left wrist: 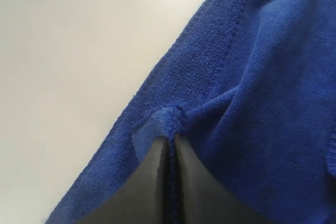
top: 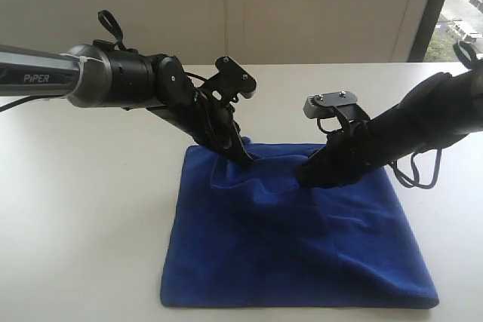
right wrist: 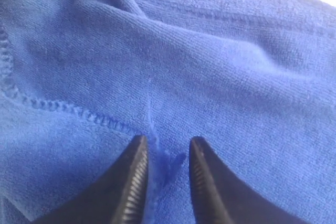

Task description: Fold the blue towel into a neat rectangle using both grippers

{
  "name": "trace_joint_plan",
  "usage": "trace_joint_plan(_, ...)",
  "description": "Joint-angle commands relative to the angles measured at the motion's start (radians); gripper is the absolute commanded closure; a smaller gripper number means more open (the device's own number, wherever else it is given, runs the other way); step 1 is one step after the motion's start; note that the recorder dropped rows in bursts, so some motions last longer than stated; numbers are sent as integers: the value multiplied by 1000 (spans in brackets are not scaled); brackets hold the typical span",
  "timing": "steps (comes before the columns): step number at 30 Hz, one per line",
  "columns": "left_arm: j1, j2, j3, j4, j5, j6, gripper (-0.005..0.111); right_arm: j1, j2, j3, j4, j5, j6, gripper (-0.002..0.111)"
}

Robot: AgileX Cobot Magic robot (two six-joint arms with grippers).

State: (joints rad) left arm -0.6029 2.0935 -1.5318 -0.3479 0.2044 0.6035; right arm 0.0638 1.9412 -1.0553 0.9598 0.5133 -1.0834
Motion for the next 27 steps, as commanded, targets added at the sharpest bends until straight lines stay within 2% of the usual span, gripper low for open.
trace_joint_plan(1,5,-12,-4,-10,7,-2,98,0,23,-5,6,16,-13,81)
trace_joint_plan(4,5,-12,-4,-10,7,-2,98,0,29,-5,8,18,-13,83)
trace_joint_plan(8,5,-12,-4,-10,7,-2,98,0,29,-5,11,21,-13,100)
trace_joint_plan(11,5,-12,-4,-10,7,-2,98,0,29,-5,11,21,-13,108)
trace_joint_plan(22,10,-56,-6,-3,-4,-2,98,2,-189,0,11,164,-13,108)
trace_joint_plan(27,47,-73,-6,-3,13,-24,98,84,-273,67,10,178,-13,108)
